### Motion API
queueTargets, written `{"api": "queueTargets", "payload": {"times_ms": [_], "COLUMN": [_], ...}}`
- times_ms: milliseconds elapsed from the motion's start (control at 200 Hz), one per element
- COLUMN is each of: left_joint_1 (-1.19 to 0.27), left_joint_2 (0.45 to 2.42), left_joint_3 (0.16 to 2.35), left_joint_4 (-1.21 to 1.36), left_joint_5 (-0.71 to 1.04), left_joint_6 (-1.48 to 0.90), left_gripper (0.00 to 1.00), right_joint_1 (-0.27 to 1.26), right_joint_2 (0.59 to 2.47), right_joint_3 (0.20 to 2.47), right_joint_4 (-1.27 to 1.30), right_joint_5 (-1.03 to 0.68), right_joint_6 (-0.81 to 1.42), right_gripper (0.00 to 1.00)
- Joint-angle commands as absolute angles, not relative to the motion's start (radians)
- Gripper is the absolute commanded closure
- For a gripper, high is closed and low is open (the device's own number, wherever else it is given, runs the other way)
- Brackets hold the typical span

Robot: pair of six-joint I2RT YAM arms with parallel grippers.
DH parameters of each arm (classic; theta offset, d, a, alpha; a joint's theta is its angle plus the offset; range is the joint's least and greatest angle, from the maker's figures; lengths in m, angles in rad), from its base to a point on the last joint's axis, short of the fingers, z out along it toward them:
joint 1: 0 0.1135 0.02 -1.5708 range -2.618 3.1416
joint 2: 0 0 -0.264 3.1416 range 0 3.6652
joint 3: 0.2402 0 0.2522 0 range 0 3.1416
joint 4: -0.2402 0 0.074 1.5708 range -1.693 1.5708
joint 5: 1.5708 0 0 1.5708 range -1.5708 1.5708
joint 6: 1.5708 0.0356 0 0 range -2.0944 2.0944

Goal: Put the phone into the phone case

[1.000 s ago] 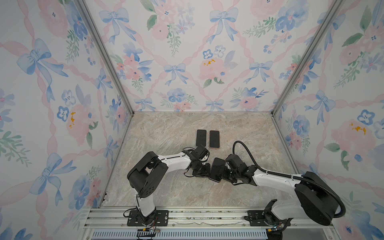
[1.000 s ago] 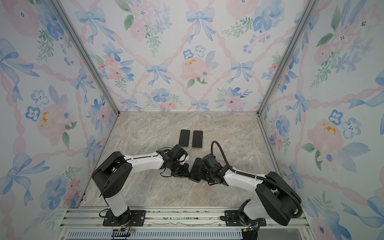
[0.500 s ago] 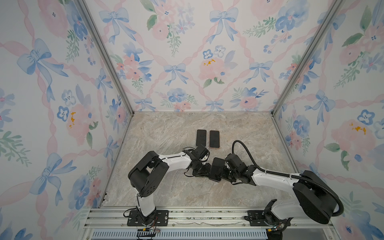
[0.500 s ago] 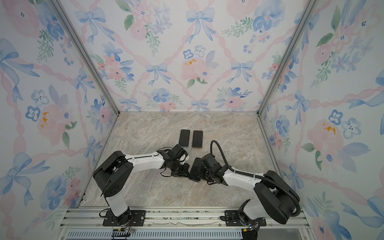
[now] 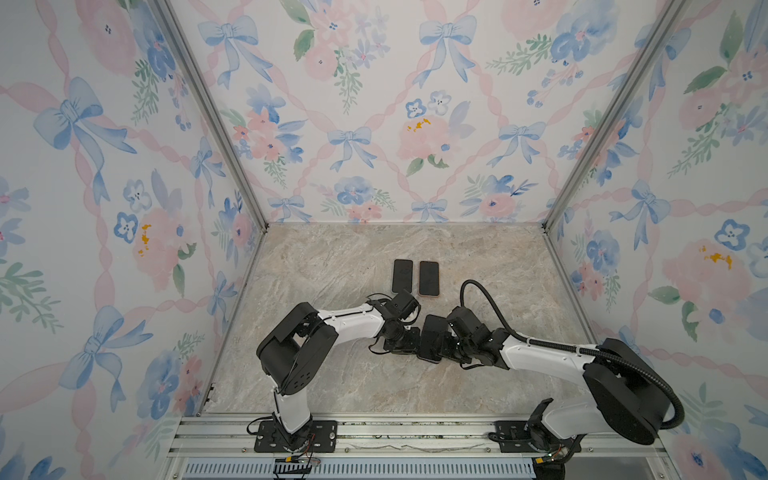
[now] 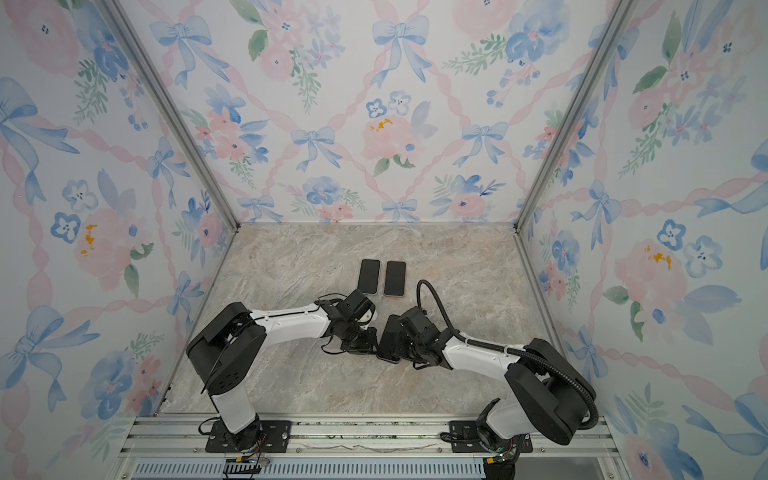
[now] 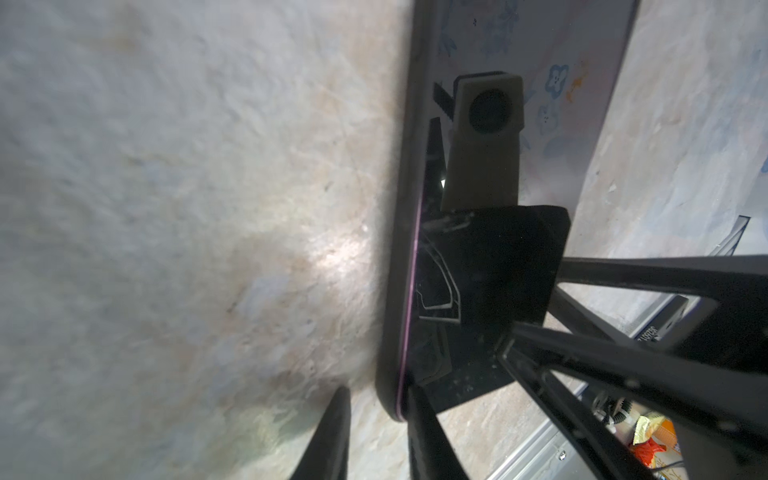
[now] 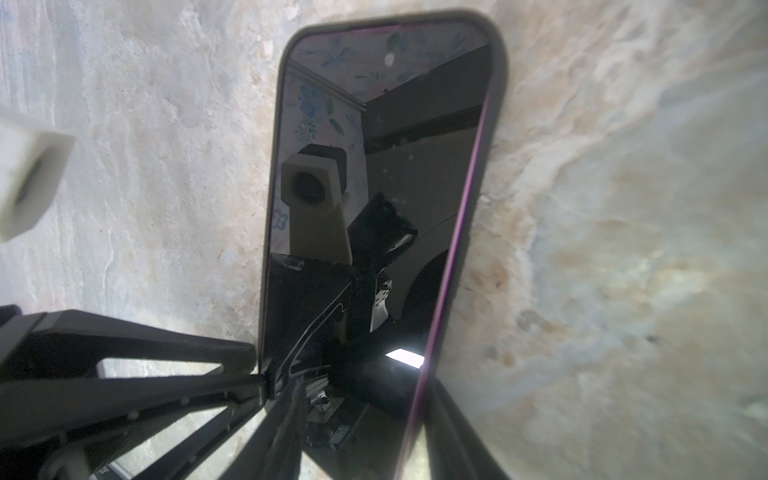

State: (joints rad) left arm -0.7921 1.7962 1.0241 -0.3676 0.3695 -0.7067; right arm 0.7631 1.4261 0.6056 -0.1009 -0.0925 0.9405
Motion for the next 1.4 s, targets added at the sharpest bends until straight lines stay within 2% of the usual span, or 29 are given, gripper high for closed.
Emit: {"api": "queueTargets", "payload": {"times_ms": [0,440,675,745,830,1000,1160,1395], "left_joint_1": [-0.790,-0.809,-0.814,-0.815,-0.795,-0.740,-0.750,-0.765], "left_joint_2": [1.801,1.854,1.855,1.804,1.744,1.742,1.755,1.780], "left_joint_3": [1.032,1.038,1.046,1.038,1.017,0.944,0.890,0.860], "left_joint_4": [-0.428,-0.426,-0.426,-0.417,-0.401,-0.243,-0.114,-0.052], "left_joint_5": [0.307,0.312,0.321,0.334,0.337,0.501,0.583,0.604], "left_joint_6": [-0.683,-0.676,-0.670,-0.668,-0.660,-0.685,-0.732,-0.755], "left_gripper": [0.72,0.82,0.83,0.80,0.72,0.58,0.56,0.58], "right_joint_1": [0.781,0.779,0.763,0.772,0.784,0.787,0.791,0.799], "right_joint_2": [1.442,1.471,1.420,1.361,1.276,1.193,1.185,1.227], "right_joint_3": [0.624,0.647,0.661,0.631,0.582,0.542,0.546,0.556], "right_joint_4": [-0.145,-0.149,-0.222,-0.238,-0.252,-0.274,-0.287,-0.272], "right_joint_5": [-0.087,-0.088,-0.069,-0.060,-0.037,-0.009,-0.003,-0.009], "right_joint_6": [0.919,0.904,0.883,0.911,0.950,0.970,0.961,0.949], "right_gripper": [0.52,0.53,0.53,0.53,0.52,0.54,0.55,0.55]}}
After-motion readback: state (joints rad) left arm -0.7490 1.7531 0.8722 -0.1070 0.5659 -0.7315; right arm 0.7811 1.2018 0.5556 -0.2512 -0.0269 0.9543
